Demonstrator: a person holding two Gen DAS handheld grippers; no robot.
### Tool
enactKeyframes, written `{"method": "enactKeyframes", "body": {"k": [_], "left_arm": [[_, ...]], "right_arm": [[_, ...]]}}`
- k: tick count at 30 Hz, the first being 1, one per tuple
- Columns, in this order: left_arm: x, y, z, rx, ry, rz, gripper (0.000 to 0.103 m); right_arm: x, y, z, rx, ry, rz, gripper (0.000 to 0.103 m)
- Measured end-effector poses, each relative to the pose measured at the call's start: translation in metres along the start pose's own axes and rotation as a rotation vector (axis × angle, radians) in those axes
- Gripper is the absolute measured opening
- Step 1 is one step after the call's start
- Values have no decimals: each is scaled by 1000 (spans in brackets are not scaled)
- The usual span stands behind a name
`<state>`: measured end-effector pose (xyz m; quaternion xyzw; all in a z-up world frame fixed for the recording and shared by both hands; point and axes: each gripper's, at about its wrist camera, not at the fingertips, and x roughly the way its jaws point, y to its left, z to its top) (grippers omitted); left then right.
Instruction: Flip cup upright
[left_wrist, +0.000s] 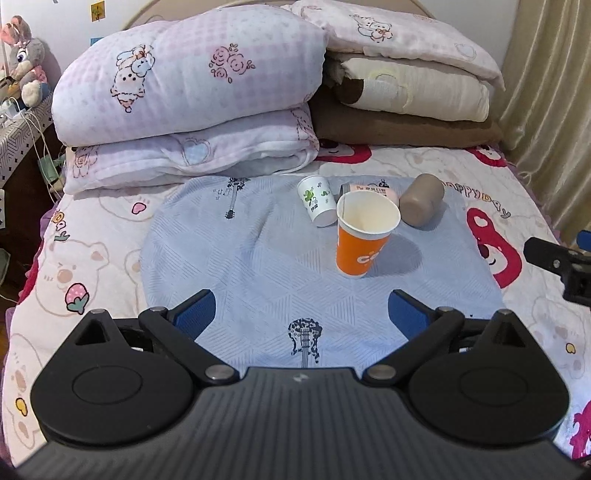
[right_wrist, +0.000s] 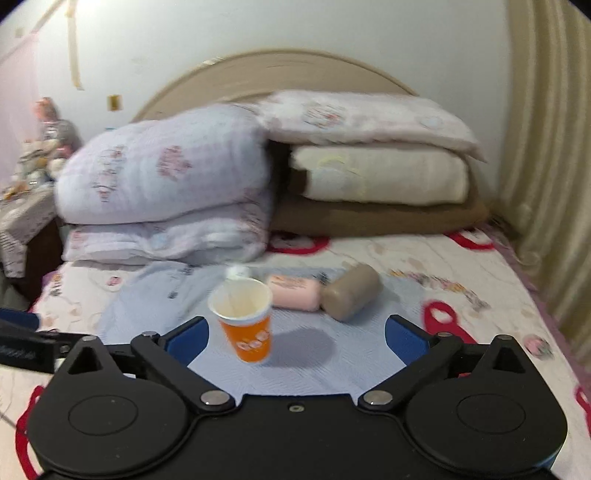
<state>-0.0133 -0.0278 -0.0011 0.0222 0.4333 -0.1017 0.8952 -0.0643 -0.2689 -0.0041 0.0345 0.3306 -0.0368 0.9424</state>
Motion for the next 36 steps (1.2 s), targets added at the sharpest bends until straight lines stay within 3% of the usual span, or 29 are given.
{"method": "enactKeyframes", "body": {"k": [3, 9, 14, 36], "left_arm": [[-3, -2, 0, 3, 24, 15, 102], [1, -9, -4, 49, 63, 28, 102], [7, -13, -7, 63, 82, 34, 102], [13, -10, -8, 58, 91, 54, 102]], "right_arm": [[-3, -1, 0, 5, 24, -20, 103], [-9, -4, -2, 35, 64, 38, 103], [-9, -3, -6, 43, 106, 34, 103], [-9, -11, -12, 30, 116, -46, 103]]}}
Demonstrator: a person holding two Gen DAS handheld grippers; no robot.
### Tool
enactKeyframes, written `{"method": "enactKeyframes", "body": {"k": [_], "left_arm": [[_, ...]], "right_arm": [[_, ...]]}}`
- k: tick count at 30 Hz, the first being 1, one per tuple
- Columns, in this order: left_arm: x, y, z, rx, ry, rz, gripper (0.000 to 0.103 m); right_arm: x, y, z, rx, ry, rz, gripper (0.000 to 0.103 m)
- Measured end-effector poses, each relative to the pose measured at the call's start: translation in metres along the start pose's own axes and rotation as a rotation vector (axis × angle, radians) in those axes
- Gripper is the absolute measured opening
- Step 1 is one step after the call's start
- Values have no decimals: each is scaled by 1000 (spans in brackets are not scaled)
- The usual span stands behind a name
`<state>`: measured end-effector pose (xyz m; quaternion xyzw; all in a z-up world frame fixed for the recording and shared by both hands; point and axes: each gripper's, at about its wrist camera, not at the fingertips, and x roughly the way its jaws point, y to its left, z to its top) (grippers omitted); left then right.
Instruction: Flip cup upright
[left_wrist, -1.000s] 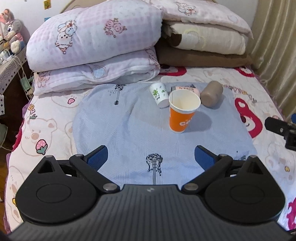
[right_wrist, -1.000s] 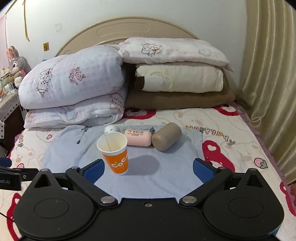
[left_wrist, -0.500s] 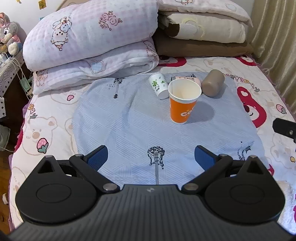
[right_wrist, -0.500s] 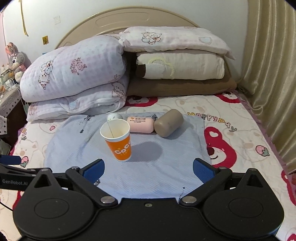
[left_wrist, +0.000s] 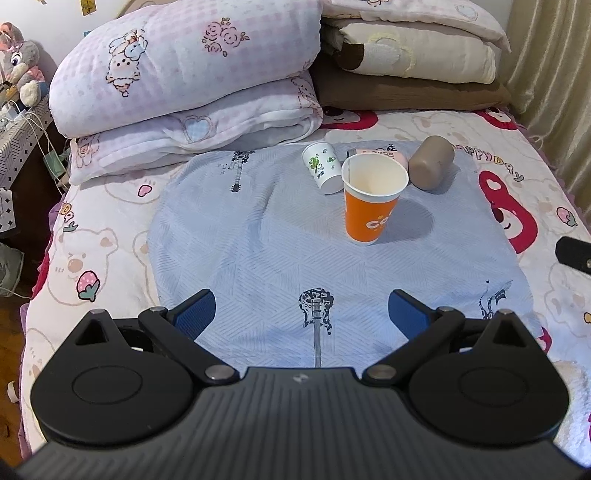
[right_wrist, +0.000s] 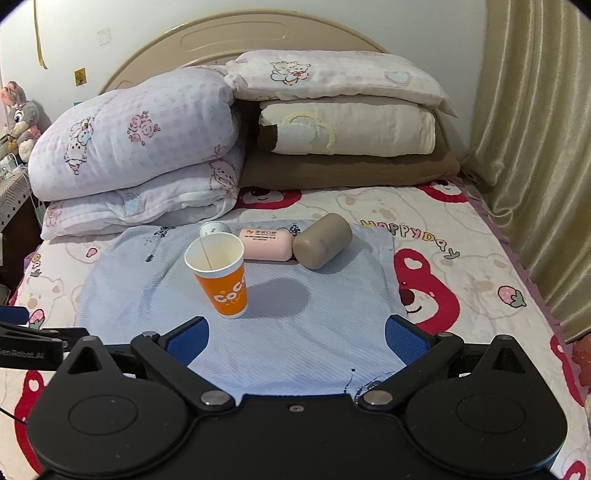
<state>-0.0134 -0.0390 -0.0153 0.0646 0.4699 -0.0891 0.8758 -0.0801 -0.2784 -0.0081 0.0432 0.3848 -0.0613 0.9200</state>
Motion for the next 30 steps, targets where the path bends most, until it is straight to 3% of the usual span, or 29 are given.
{"method": "enactKeyframes", "body": {"k": [30], "left_arm": [[4, 9, -2, -14, 11, 18, 102]], "right_arm": [[4, -2, -3, 0, 16, -2, 103]]}}
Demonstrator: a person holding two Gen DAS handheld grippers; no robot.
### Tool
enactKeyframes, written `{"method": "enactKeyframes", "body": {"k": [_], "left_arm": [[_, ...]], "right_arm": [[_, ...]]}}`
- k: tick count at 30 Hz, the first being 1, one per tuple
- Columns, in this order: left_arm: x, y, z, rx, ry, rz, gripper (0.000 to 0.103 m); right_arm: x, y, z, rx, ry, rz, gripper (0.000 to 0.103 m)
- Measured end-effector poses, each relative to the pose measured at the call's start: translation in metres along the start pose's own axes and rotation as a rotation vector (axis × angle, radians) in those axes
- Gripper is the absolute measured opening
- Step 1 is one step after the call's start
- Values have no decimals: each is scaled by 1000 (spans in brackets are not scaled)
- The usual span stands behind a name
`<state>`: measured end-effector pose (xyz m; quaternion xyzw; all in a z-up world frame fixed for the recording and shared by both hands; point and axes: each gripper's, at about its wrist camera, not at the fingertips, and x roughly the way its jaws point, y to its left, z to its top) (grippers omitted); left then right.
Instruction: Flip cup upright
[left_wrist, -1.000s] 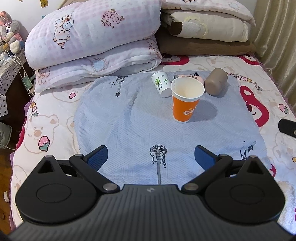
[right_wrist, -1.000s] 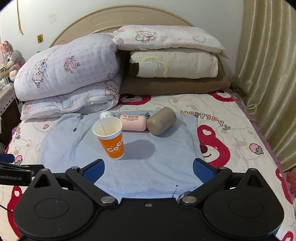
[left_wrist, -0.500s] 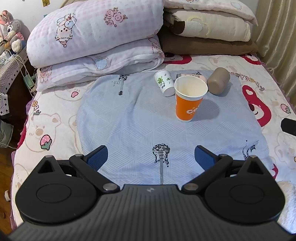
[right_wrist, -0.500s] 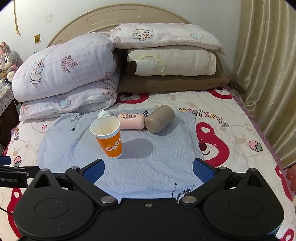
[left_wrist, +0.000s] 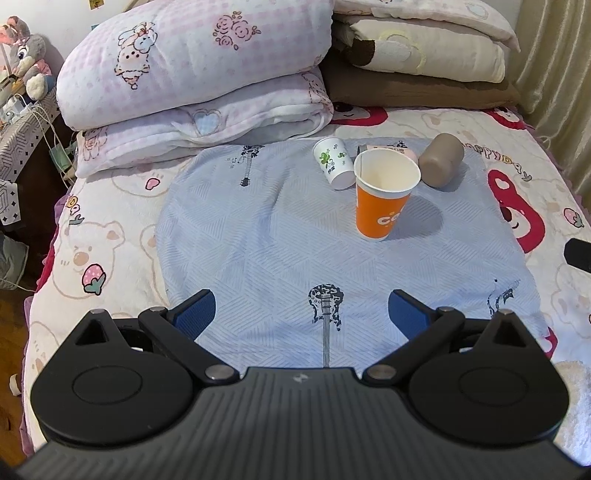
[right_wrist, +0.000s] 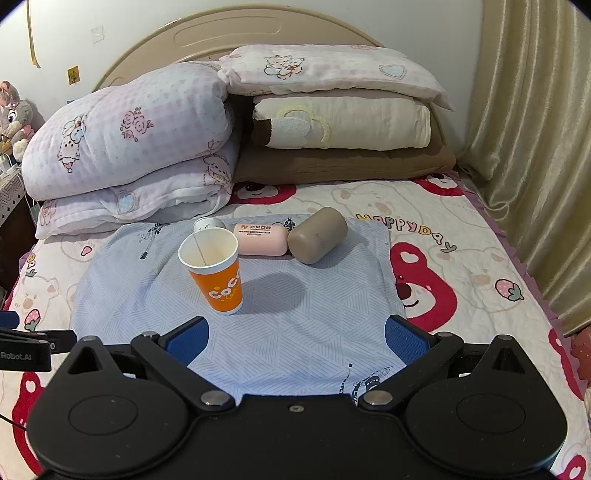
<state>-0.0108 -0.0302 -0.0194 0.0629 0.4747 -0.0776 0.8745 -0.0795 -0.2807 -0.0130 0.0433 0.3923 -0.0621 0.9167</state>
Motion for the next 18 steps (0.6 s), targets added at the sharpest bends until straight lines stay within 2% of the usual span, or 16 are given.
{"method": "enactKeyframes", "body": {"k": [18], "left_arm": [[1, 2, 0, -1, 1, 4, 102]], "right_arm": [[0, -3, 1, 3, -1, -3, 103]]}}
